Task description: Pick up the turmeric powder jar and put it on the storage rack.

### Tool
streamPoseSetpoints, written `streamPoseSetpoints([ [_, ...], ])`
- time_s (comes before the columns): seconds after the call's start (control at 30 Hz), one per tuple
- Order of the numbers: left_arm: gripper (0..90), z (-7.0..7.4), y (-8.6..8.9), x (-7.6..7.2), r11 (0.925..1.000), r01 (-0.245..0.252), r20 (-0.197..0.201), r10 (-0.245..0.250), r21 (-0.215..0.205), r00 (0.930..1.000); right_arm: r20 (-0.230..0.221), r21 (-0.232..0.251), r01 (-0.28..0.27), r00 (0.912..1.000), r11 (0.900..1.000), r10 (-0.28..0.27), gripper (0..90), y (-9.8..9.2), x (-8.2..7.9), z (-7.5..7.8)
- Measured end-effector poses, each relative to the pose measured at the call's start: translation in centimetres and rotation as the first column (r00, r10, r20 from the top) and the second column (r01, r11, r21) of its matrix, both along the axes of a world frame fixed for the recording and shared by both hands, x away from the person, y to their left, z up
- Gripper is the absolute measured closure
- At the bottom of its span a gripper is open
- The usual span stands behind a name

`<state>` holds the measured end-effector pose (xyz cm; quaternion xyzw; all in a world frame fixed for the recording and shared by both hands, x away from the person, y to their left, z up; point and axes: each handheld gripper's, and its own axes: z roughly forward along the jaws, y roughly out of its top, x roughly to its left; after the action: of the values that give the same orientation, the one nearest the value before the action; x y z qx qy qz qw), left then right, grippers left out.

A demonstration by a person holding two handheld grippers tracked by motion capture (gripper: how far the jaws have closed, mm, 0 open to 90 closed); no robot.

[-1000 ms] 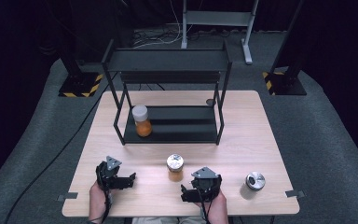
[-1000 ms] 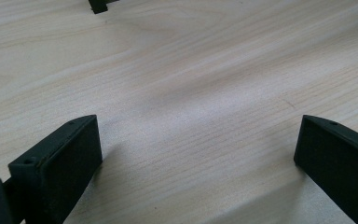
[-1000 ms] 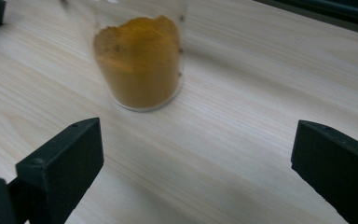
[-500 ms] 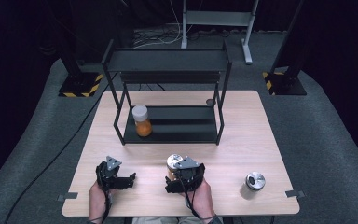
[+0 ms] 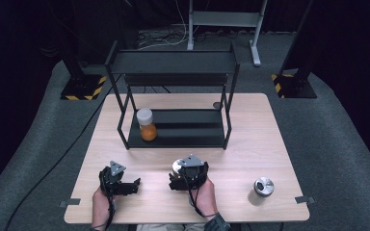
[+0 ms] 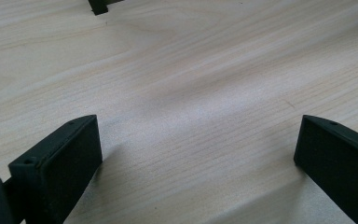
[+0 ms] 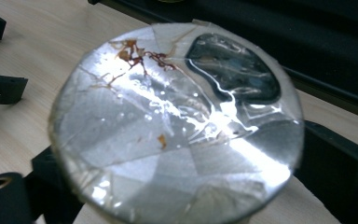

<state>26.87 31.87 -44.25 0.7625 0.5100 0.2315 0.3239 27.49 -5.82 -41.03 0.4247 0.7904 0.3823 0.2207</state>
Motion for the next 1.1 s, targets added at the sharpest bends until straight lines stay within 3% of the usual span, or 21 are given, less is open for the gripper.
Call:
streamPoseSetpoints([
  [0.2, 0.4, 0.0, 0.0, 0.0, 1.0000, 0.000, 0.000, 0.000, 0.000, 1.0000, -0.022, 0.050, -0.026, 0.9994, 0.998, 0.027, 17.9, -0.9, 0.6, -0.5],
  [0.4, 0.4, 0.0, 0.0, 0.0, 1.0000, 0.000, 0.000, 0.000, 0.000, 1.0000, -0.011, 0.056, -0.049, 0.9987, 0.997, 0.049, 28.8, -0.9, 0.3, -0.6],
  [1.1, 0.5, 0.0, 0.0, 0.0, 1.0000, -0.001, 0.001, 0.001, 0.001, 1.0000, 0.009, 0.053, -0.060, 0.9982, 0.997, 0.059, 30.3, -1.2, 0.0, -0.6],
])
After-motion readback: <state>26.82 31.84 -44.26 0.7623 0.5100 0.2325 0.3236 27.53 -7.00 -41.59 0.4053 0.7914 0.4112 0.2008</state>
